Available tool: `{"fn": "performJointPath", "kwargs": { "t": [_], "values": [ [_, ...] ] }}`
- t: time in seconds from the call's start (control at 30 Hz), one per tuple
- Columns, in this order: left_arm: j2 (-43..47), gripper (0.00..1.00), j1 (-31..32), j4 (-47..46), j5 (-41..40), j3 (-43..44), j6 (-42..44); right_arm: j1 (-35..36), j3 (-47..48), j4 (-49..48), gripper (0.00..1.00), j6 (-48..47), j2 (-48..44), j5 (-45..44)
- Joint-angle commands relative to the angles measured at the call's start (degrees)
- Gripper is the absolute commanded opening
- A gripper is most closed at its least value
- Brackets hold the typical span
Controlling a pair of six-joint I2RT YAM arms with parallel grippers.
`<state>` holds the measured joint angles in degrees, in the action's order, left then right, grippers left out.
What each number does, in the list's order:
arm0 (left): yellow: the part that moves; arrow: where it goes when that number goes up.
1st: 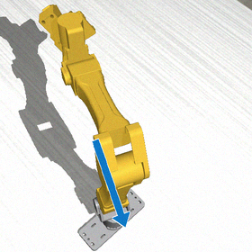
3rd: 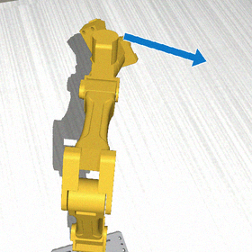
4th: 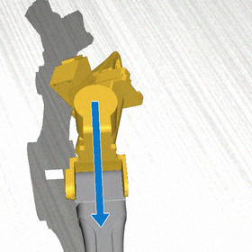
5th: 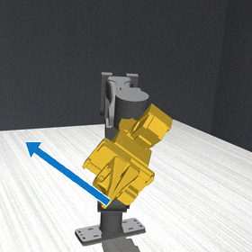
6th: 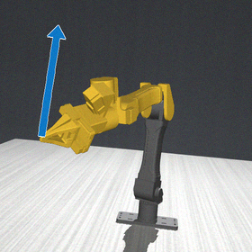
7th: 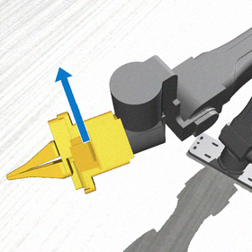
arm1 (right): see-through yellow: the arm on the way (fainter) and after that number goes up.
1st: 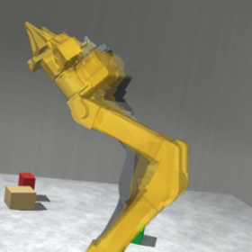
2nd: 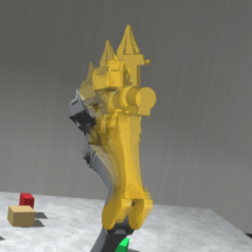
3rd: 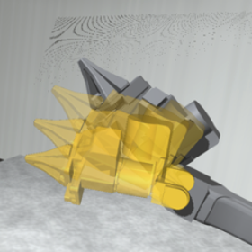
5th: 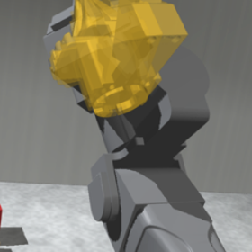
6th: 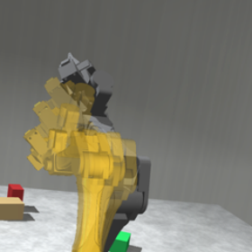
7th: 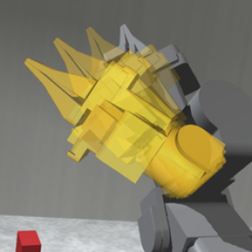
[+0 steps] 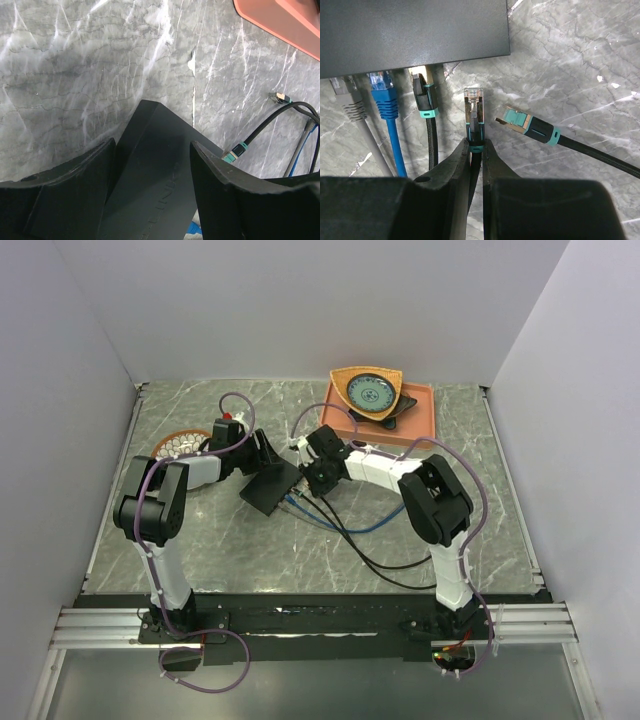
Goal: Insert the plug into the switch port
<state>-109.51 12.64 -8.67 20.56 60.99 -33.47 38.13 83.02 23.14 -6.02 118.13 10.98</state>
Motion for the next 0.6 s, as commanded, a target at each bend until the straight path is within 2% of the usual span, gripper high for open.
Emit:
{"fn": "performJointPath", "kwargs": {
  "t": [0.0,0.43,0.57],
  "values": [
    [-0.26,0.67,-0.25,-0.12,1.15,1.32,0.69,0.98,2.93,0.95,0.0,0.22,2.81,-0.53],
    [-0.61,0.66,-0.34,-0.3,2.12,1.67,0.6,1.51,8.64,4.81,0.0,-0.13,6.15,-0.08],
    [-0.61,0.66,-0.43,-0.3,2.3,1.94,0.78,1.69,12.15,8.76,0.0,-0.13,7.99,-0.87]
  ]
}}
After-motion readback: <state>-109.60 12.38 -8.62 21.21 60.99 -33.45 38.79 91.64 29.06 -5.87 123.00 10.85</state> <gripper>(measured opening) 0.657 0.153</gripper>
